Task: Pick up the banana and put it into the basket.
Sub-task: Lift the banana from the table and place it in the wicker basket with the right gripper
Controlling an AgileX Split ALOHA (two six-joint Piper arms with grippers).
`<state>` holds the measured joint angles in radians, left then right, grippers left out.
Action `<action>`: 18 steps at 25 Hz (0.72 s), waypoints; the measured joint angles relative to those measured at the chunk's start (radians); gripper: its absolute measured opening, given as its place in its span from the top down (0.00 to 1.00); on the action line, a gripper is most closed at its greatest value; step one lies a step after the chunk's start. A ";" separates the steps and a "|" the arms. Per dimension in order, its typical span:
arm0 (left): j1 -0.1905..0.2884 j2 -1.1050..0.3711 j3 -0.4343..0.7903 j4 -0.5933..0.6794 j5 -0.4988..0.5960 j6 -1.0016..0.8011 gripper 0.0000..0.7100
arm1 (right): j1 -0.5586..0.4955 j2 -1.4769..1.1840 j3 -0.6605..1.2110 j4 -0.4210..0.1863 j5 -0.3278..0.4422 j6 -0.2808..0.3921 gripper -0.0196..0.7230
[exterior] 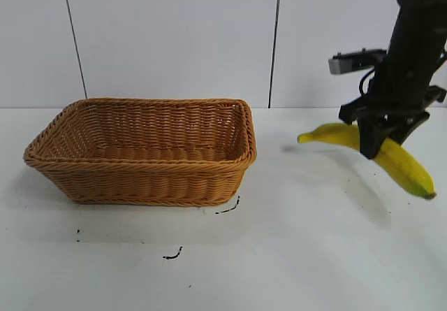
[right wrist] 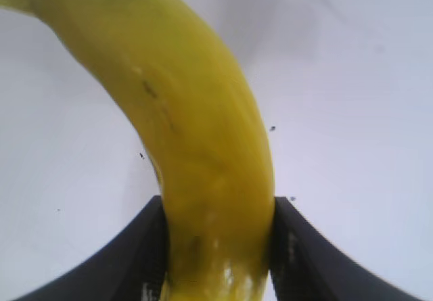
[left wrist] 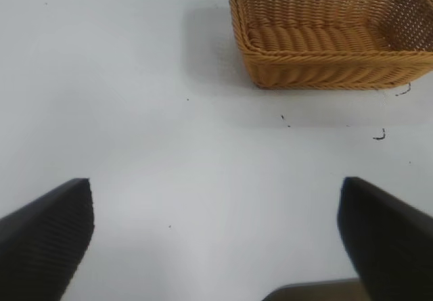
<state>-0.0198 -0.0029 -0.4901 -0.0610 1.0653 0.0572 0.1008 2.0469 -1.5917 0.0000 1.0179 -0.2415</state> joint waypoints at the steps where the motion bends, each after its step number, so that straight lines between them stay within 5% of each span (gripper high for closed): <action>1: 0.000 0.000 0.000 0.000 0.000 0.000 0.02 | 0.000 -0.012 -0.039 0.000 0.036 0.000 0.54; 6: 0.000 0.000 0.000 0.000 0.000 0.000 0.02 | 0.000 -0.025 -0.228 0.030 0.168 0.000 0.54; 18: 0.000 0.000 0.000 0.000 0.000 0.000 0.02 | 0.186 0.108 -0.626 0.034 0.199 -0.106 0.54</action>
<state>-0.0198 -0.0029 -0.4901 -0.0610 1.0653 0.0572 0.2865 2.1550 -2.2182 0.0342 1.2171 -0.3473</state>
